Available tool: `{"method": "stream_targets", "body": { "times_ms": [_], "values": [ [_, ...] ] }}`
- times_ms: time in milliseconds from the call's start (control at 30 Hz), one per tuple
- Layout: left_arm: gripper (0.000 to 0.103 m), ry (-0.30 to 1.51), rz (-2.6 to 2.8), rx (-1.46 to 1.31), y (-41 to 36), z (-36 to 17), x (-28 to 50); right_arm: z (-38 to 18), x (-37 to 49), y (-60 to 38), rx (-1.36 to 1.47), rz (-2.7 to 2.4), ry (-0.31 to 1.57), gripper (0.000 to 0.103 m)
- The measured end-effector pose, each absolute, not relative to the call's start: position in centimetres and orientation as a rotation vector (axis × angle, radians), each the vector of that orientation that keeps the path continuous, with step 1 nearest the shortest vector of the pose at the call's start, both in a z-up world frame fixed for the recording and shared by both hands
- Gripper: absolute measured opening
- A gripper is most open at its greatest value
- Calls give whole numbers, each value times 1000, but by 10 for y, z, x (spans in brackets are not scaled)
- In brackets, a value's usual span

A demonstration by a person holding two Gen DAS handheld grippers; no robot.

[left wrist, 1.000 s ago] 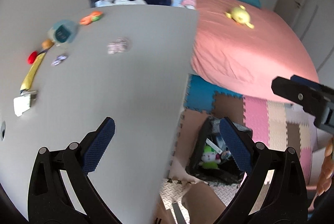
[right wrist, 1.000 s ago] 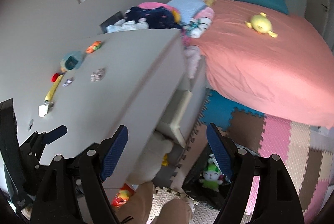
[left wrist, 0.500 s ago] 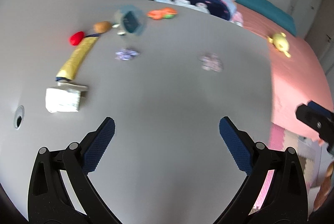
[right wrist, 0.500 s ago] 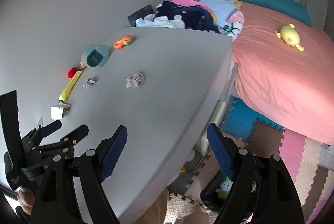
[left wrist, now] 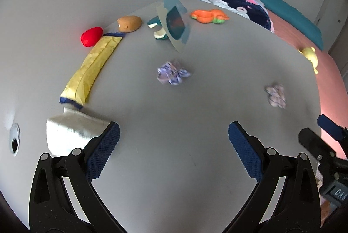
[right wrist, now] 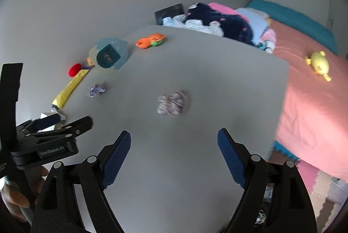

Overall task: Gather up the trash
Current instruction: 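Grasp the purple cloth scrap with the left tool while the right tool grasps the white scrap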

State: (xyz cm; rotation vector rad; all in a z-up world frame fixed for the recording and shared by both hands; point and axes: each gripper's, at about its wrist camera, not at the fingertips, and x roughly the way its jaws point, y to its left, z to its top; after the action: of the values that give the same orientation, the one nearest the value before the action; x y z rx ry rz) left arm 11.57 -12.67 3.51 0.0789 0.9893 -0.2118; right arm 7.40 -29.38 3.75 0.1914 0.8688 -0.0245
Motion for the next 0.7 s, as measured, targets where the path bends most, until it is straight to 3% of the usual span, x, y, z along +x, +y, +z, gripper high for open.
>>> {"method": "stream_targets", "body": {
  "times_ms": [200, 367, 433, 500, 633, 700],
  "values": [
    [97, 983, -206, 97, -127, 29, 139, 26, 106, -280, 138, -33, 889, 82],
    [96, 972, -213, 103, -130, 29, 153, 18, 125, -277, 112, -52, 922, 71],
    [92, 972, -212, 117, -133, 27, 160, 14, 130, -279, 107, -62, 940, 64],
    [80, 984, -218, 122, -136, 24, 166, 14, 134, -280, 103, -76, 942, 56],
    [71, 975, -209, 126, -138, 21, 175, 14, 139, -284, 104, -81, 946, 41],
    [54, 965, -214, 130, -140, 22, 178, 15, 141, -286, 109, -79, 947, 31]
  ]
}}
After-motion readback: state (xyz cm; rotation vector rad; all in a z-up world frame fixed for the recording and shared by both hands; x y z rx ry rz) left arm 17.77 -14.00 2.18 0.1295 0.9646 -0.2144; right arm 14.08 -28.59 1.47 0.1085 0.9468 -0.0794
